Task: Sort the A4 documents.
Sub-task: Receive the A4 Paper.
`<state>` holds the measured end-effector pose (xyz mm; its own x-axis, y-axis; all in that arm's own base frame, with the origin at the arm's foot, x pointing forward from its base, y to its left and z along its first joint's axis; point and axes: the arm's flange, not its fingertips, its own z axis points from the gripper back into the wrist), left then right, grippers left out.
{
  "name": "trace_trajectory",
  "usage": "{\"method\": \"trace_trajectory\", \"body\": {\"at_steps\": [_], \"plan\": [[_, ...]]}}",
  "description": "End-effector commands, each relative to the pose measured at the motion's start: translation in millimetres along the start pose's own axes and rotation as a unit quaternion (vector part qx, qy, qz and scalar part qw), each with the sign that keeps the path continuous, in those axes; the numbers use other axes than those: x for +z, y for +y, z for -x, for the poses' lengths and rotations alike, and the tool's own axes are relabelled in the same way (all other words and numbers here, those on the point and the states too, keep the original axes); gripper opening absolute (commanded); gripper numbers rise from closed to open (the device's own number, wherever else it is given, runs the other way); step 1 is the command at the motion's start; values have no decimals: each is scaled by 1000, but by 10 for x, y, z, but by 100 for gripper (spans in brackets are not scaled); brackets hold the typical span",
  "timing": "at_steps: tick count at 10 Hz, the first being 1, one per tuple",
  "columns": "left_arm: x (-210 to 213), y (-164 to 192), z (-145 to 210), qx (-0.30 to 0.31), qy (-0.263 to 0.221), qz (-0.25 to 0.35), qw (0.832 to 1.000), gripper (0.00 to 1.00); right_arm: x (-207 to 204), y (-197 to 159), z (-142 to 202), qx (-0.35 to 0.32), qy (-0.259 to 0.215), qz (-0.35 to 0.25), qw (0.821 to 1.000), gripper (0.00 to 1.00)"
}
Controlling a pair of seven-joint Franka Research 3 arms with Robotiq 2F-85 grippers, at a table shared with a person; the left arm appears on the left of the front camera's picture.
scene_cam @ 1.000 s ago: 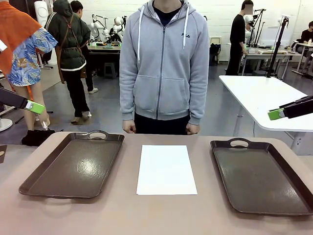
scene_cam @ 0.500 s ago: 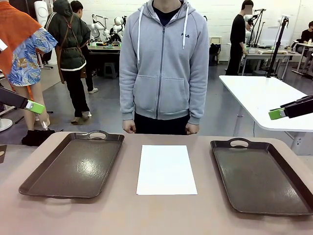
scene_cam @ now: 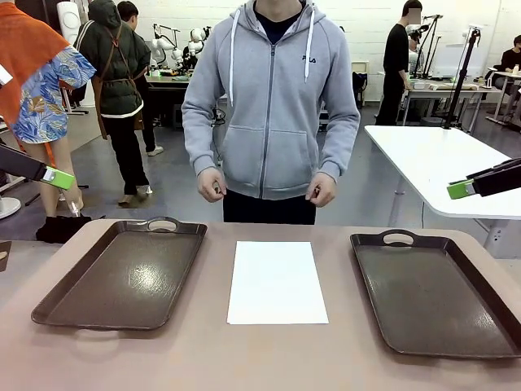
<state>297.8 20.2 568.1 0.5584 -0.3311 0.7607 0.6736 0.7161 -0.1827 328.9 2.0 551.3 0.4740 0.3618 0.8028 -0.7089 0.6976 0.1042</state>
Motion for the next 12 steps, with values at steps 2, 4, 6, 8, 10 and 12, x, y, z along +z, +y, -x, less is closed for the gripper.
{"method": "trace_trajectory", "body": {"at_steps": [2,4,6,8,10,12], "plan": [[-11,6,-2,0,-2,6,1000,100,-14,-8,7,0,-1,-5,1000,100],[-11,6,-2,0,-2,6,1000,100,-14,-8,7,0,-1,-5,1000,100],[-11,6,-2,0,-2,6,1000,100,-14,-8,7,0,-1,-5,1000,100],[-11,6,-2,0,-2,6,1000,100,-14,-8,7,0,-1,-5,1000,100],[-11,6,-2,0,-2,6,1000,100,-14,-8,7,0,-1,-5,1000,100],[-11,6,-2,0,-2,6,1000,100,-14,-8,7,0,-1,-5,1000,100]]}}
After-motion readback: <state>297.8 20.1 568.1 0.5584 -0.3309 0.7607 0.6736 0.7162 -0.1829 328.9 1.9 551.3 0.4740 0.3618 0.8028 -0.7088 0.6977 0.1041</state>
